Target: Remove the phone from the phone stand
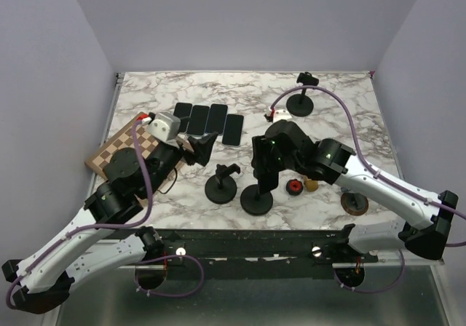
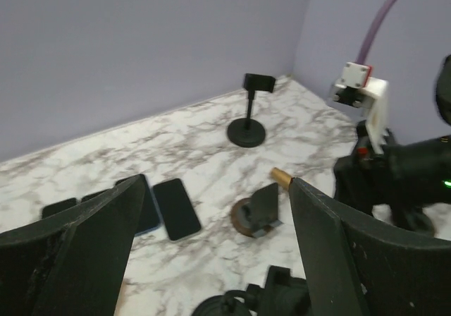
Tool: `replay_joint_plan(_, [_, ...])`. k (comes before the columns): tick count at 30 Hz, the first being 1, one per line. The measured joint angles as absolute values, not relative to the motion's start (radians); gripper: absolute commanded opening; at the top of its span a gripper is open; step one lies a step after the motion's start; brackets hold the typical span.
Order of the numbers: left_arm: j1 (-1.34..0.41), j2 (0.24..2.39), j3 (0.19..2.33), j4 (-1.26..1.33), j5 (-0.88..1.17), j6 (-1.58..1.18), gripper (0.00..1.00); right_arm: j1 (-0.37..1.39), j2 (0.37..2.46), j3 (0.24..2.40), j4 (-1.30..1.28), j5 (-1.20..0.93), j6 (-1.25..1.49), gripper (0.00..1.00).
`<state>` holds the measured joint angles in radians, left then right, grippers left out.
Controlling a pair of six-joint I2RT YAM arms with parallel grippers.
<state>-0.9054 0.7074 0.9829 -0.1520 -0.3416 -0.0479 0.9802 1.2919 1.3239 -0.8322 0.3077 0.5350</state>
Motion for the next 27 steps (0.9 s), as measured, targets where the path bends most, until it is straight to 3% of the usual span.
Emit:
replay_joint_plan(9, [-0.905, 0.491, 0.874, -0.273, -0.021, -0.414, 0.99, 0.980, 1.160, 1.137, -0.643, 0.326, 0.555, 0.01])
replay_joint_plan(17, [-0.931, 0.538, 0.724, -0.248, 0.182, -0.623, 0.98, 0.978, 1.118, 1.028, -0.471, 0.288, 0.549, 0.01])
replay_joint_plan(22, [-1.079, 0.606, 0.630, -0.165, 0.136, -0.691, 0.78, 0.978, 1.116, 1.013, -0.436, 0.278, 0.549, 0.01])
replay_joint_plan(24, [-1.164, 0.654, 0.632, -0.142, 0.057, -0.687, 0.63, 0.978, 1.116, 1.013, -0.434, 0.274, 0.549, 0.01])
replay_joint_plan(27, [-1.268, 0.729, 0.666, -0.140, -0.080, -0.665, 0.56, 0.978, 1.116, 1.013, -0.433, 0.271, 0.550, 0.01])
